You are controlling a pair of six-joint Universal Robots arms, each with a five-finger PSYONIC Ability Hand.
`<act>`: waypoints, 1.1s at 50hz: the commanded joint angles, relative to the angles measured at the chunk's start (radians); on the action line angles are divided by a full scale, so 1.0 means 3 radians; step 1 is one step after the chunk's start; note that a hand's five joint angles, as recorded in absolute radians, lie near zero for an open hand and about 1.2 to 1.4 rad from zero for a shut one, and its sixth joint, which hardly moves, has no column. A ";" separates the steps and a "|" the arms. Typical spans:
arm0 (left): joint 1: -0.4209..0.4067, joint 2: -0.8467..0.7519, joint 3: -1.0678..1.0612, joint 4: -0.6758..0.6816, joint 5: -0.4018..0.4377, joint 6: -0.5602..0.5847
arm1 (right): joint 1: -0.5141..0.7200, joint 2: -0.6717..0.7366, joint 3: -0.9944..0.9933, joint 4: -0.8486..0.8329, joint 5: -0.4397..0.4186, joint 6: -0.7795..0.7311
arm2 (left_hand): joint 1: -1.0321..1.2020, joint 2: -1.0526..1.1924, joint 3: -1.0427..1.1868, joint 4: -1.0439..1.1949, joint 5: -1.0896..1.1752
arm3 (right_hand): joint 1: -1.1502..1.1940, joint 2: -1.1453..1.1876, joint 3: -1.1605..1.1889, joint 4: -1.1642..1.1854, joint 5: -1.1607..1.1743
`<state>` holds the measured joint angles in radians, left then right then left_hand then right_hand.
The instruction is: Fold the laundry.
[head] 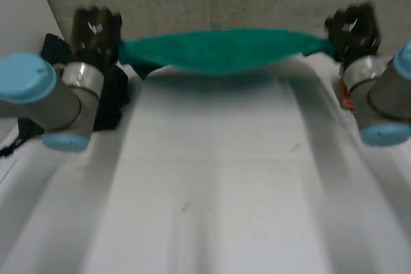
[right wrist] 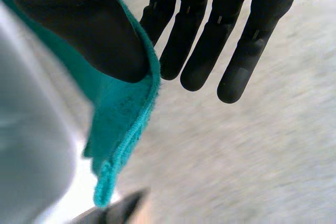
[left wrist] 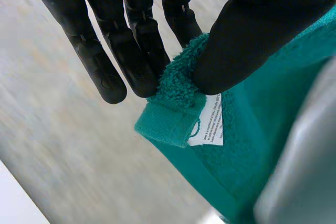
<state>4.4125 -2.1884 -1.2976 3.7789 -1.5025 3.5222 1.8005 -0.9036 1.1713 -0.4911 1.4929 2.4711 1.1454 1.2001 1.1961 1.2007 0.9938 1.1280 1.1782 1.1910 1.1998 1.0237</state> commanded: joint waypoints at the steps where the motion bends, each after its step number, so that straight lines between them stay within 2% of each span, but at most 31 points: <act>1: -0.0018 0.0013 -0.0598 -0.0411 -0.0003 0.0331 | -0.0009 0.0241 0.0263 0.0256 -0.0139 -0.0102 | 0.0836 0.0654 0.0667 0.0652 0.0760 | 0.0894 0.0727 0.0684 0.0655 0.0660; 3: -0.0023 0.0054 -0.0726 -0.0605 -0.0013 0.0479 | -0.0004 0.0180 0.0415 0.0500 -0.0164 -0.0178 | 0.0836 0.0654 0.0667 0.0652 0.0760 | 0.0894 0.0727 0.0684 0.0655 0.0660; 6: -0.0079 0.0406 -0.1033 -0.1121 -0.0049 0.0761 | -0.0019 0.0031 0.0605 0.0843 -0.0170 -0.0311 | 0.0836 0.0654 0.0667 0.0652 0.0760 | 0.0894 0.0727 0.0684 0.0655 0.0660; 8: -0.0110 0.0763 -0.1292 -0.1539 -0.0125 0.0898 | -0.0024 -0.0259 0.0830 0.1272 -0.0165 -0.0546 | 0.0836 0.0654 0.0667 0.0652 0.0760 | 0.0894 0.0727 0.0684 0.0655 0.0660; 15: -0.0145 0.1704 -0.1973 -0.2705 -0.0473 0.0981 | -0.0366 -0.1247 0.1612 0.2413 -0.0114 -0.1313 | 0.0836 0.0654 0.0667 0.0652 0.0760 | 0.0894 0.0727 0.0684 0.0655 0.0660; 19: -0.0166 0.1935 -0.2137 -0.3003 -0.0468 0.1006 | -0.0489 -0.1549 0.1894 0.2670 -0.0134 -0.1712 | 0.0836 0.0654 0.0667 0.0652 0.0760 | 0.0894 0.0727 0.0684 0.0655 0.0660; 22: -0.0176 0.1921 -0.2133 -0.2978 -0.0458 0.1037 | -0.0495 -0.1585 0.1935 0.2579 -0.0149 -0.1764 | 0.0836 0.0654 0.0667 0.0652 0.0760 | 0.0894 0.0727 0.0684 0.0655 0.0660; 26: -0.0192 0.1742 -0.2010 -0.2693 -0.0453 0.1042 | -0.0469 -0.1555 0.1910 0.2227 -0.0149 -0.1596 | 0.0836 0.0654 0.0667 0.0652 0.0760 | 0.0894 0.0727 0.0684 0.0655 0.0660; 27: -0.0212 0.1610 -0.1914 -0.2505 -0.0448 0.1037 | -0.0469 -0.1514 0.1894 0.2134 -0.0149 -0.1549 | 0.0836 0.0654 0.0667 0.0652 0.0760 | 0.0894 0.0727 0.0684 0.0655 0.0660; 30: -0.0263 0.1410 -0.1745 -0.2202 -0.0447 0.1017 | -0.0398 -0.1203 0.1767 0.1691 -0.0144 -0.1412 | 0.0836 0.0654 0.0667 0.0652 0.0760 | 0.0894 0.0727 0.0684 0.0655 0.0660; 35: -0.0273 0.0762 -0.1148 -0.1645 -0.0498 0.1022 | -0.0086 -0.0711 0.1338 0.1091 -0.0108 -0.1314 | 0.0836 0.0654 0.0667 0.0652 0.0760 | 0.0894 0.0727 0.0684 0.0655 0.0660; 41: -0.0279 0.0163 -0.0451 -0.1593 -0.0565 0.1027 | 0.0058 -0.0058 0.0592 0.0712 -0.0006 -0.1283 | 0.0836 0.0654 0.0667 0.0652 0.0760 | 0.0894 0.0727 0.0684 0.0655 0.0660; 48: -0.0278 -0.0370 0.0239 -0.1593 -0.0815 0.1037 | 0.0103 0.0643 -0.0231 0.0666 -0.0001 -0.1268 | 0.0836 0.0654 0.0667 0.0652 0.0760 | 0.0894 0.0727 0.0684 0.0655 0.0660; 55: -0.0258 -0.0738 0.0725 -0.1587 -0.1000 0.1048 | 0.0139 0.1104 -0.0810 0.0666 -0.0011 -0.1263 | 0.0836 0.0654 0.0667 0.0652 0.0760 | 0.0894 0.0727 0.0684 0.0655 0.0660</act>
<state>4.3317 -2.3385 -1.1780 3.3042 -1.7617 3.8343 1.8377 -0.6746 1.0590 -0.2977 1.4923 2.0927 1.1454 1.2002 1.1962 1.2009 0.9950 1.1280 1.1782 1.1912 1.2000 1.0281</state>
